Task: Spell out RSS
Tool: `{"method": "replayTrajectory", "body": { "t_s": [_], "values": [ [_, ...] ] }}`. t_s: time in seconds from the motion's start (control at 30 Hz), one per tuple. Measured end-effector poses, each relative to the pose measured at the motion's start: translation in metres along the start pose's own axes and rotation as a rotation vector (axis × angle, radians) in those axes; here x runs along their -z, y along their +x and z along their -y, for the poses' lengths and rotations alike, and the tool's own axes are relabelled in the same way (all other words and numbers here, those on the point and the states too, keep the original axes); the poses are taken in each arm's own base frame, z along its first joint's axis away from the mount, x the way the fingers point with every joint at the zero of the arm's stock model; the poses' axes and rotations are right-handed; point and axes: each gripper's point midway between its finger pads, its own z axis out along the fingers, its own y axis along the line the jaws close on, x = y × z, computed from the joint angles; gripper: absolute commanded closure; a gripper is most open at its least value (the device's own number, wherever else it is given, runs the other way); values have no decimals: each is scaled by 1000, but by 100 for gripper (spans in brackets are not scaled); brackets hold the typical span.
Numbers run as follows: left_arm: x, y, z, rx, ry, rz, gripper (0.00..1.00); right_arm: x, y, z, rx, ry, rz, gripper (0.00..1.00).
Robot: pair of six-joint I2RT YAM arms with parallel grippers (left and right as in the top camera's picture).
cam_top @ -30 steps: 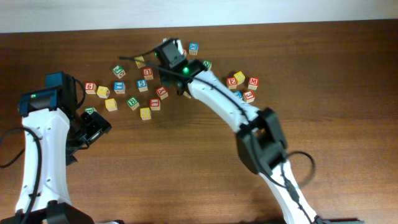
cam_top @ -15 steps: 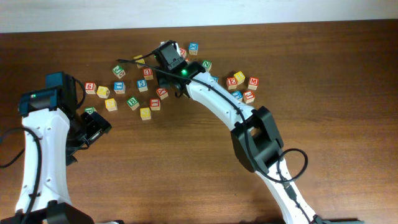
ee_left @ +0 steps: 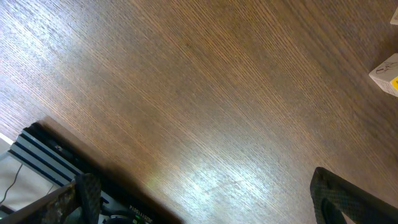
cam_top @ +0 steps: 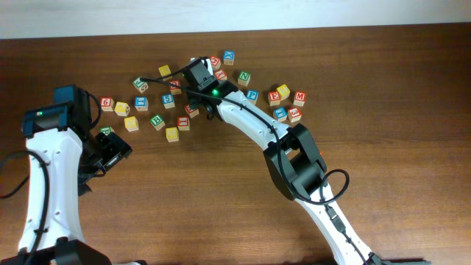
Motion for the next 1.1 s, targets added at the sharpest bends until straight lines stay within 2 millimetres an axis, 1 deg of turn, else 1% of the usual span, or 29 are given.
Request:
{"method": "replayTrajectory", "body": {
  "t_s": [0.03, 0.07, 0.1, 0.13, 0.17, 0.23, 0.27, 0.3, 0.47, 0.53, 0.57, 0.63, 0.67, 0.7, 0.73, 0.77, 0.8, 0.83, 0.87, 0.93, 0.97, 1.0, 1.03, 1.1],
  "values": [
    [0, 0, 0, 0, 0, 0, 1, 0, 0, 0, 0, -1, 1, 50],
    [0, 0, 0, 0, 0, 0, 1, 0, -1, -1, -1, -3, 6, 46],
    [0, 0, 0, 0, 0, 0, 1, 0, -4, -1, -5, -2, 17, 44],
    [0, 0, 0, 0, 0, 0, 1, 0, -5, 0, -2, 3, 21, 46],
    [0, 0, 0, 0, 0, 0, 1, 0, -6, 0, -5, 5, 26, 55],
    [0, 0, 0, 0, 0, 0, 1, -6, -1, 2, -4, 12, 18, 65],
    [0, 0, 0, 0, 0, 0, 1, -11, 4, 3, -1, 15, 11, 68],
    [0, 0, 0, 0, 0, 0, 1, -14, 3, 3, -2, 18, 20, 73],
    [0, 0, 0, 0, 0, 0, 1, -13, 0, 2, -4, 14, 32, 73],
    [0, 0, 0, 0, -1, 0, 1, -4, -8, 1, -6, 10, 44, 73],
    [0, 0, 0, 0, 0, 0, 1, 6, -11, 2, -4, 15, 37, 73],
    [0, 0, 0, 0, 0, 1, 1, 64, -43, 3, -8, 26, 66, 73],
    [0, 0, 0, 0, 1, 1, 1, 118, -55, 10, -3, 44, 52, 73],
    [0, 0, 0, 0, 1, 0, 1, 158, -64, 14, -3, 47, 54, 73],
    [0, 0, 0, 0, 0, 0, 1, 210, -56, 27, 10, 70, -7, 73],
    [0, 0, 0, 0, 1, 0, 1, 252, -63, 30, 3, 53, 19, 73],
    [0, 0, 0, 0, 1, 0, 1, 274, -55, 32, 5, 40, -17, 73],
    [0, 0, 0, 0, 0, 0, 1, 278, -42, 34, 5, 36, -69, 72],
    [0, 0, 0, 0, 0, 0, 1, 274, -27, 34, -5, 35, -136, 73],
    [0, 0, 0, 0, 0, 0, 1, 249, -5, 27, -23, 14, -236, 73],
    [0, 0, 0, 0, 0, 0, 1, 233, 7, 22, -33, 8, -286, 72],
    [0, 0, 0, 0, 0, 0, 1, 220, 16, 19, -41, 9, -321, 72],
    [0, 0, 0, 0, 0, 0, 1, 203, 31, 12, -44, 14, -369, 72],
    [0, 0, 0, 0, 0, 0, 1, 174, 54, 0, -38, 23, -427, 72]
  ]
}}
